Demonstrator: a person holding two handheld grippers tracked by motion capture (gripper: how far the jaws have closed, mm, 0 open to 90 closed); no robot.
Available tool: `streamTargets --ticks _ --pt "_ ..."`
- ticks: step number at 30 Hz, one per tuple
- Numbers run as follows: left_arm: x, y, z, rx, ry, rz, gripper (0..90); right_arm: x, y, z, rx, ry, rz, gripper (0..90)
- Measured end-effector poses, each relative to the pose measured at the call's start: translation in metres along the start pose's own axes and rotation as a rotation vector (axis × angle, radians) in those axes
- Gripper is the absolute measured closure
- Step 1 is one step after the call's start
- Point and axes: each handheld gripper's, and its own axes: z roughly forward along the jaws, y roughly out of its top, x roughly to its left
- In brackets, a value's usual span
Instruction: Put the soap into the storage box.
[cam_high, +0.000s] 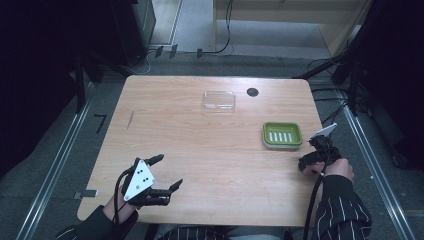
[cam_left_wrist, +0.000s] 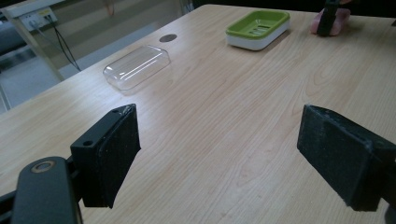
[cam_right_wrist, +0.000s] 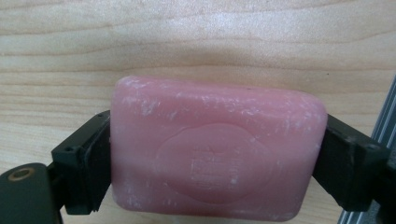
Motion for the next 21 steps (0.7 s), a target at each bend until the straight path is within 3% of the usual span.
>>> streamTargets --ticks 21 --pt "0.0 0.0 0.0 -0.001 0.0 0.0 14.0 0.002 0.001 -0.013 -0.027 -0.008 -0.02 12.2"
